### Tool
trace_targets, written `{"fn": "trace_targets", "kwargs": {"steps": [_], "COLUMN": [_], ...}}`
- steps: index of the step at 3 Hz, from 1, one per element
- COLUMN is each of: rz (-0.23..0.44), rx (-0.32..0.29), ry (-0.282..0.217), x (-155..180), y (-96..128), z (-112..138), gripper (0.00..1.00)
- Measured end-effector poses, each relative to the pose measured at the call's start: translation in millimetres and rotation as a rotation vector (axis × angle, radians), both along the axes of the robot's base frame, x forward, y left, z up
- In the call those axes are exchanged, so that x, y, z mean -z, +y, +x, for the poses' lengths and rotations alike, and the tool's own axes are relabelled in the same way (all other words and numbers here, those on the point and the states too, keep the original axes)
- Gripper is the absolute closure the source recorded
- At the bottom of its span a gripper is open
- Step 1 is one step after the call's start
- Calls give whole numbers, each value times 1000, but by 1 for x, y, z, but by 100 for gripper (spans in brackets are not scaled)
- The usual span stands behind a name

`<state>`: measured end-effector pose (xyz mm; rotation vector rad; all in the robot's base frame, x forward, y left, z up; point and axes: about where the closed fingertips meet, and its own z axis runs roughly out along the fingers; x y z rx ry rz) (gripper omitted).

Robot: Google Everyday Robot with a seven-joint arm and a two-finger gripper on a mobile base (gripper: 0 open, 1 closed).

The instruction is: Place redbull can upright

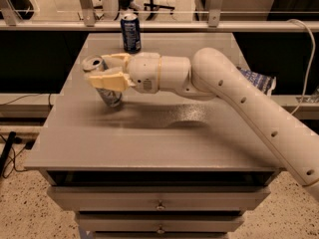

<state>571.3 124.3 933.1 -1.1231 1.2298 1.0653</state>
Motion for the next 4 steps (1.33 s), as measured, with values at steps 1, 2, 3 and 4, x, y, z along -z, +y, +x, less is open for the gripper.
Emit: {"fn": "trace_targets", "kwargs": {"steps": [1,2,3,4], "rz": [14,21,-1,-18], "rx": [15,52,118,157], "ry": [38,70,84,81], "x": [11,18,20,17], "y": [-9,-24,-52,-68], "z": [2,3,1,0], "gripper": [74,51,20,0]}}
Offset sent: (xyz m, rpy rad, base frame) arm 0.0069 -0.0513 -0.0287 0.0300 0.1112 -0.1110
